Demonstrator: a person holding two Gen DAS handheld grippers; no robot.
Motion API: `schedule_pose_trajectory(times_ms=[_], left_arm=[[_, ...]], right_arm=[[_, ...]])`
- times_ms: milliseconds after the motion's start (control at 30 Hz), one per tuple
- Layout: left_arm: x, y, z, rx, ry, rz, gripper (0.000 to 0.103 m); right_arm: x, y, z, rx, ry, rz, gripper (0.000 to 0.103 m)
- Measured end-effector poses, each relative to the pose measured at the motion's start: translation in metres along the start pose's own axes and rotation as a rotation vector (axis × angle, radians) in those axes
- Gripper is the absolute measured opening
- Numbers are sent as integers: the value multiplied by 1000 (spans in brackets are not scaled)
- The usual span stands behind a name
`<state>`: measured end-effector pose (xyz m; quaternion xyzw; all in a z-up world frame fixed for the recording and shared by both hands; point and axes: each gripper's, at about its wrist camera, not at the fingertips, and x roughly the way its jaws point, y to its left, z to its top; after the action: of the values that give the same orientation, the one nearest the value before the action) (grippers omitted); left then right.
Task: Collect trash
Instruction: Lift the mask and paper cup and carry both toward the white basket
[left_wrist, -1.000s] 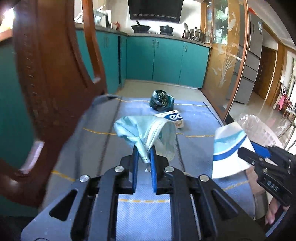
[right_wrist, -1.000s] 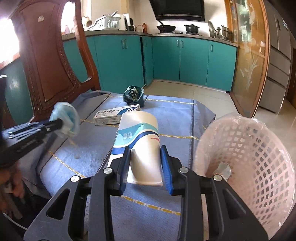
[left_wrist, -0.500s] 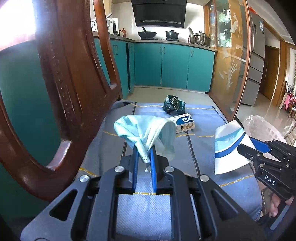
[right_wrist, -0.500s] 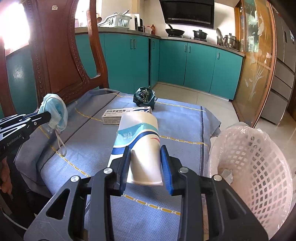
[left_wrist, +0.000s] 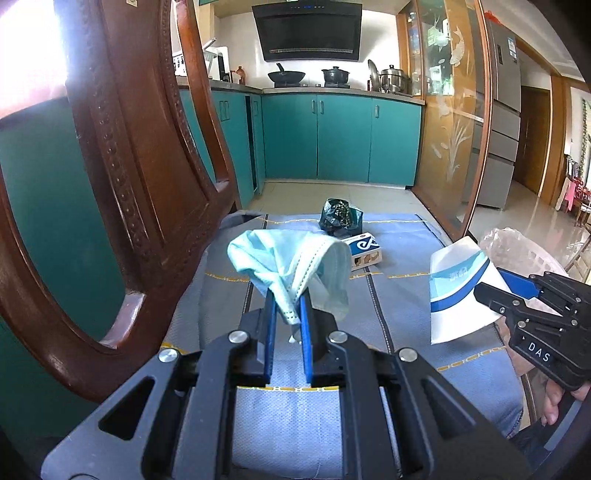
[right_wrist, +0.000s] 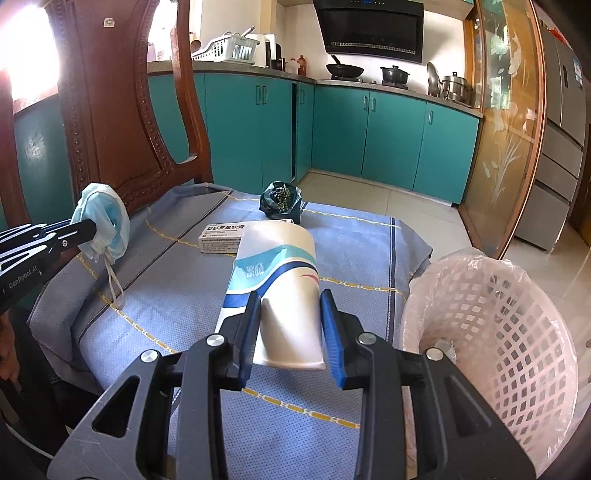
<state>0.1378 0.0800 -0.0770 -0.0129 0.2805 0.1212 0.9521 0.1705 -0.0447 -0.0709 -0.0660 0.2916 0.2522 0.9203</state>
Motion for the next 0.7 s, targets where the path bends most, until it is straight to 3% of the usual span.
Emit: schedule_pose_trajectory(times_ms=[700], left_arm=[[-4,5,3,-3,-6,0,13]], right_arm=[[-1,2,0,-7,-7,-11,33]])
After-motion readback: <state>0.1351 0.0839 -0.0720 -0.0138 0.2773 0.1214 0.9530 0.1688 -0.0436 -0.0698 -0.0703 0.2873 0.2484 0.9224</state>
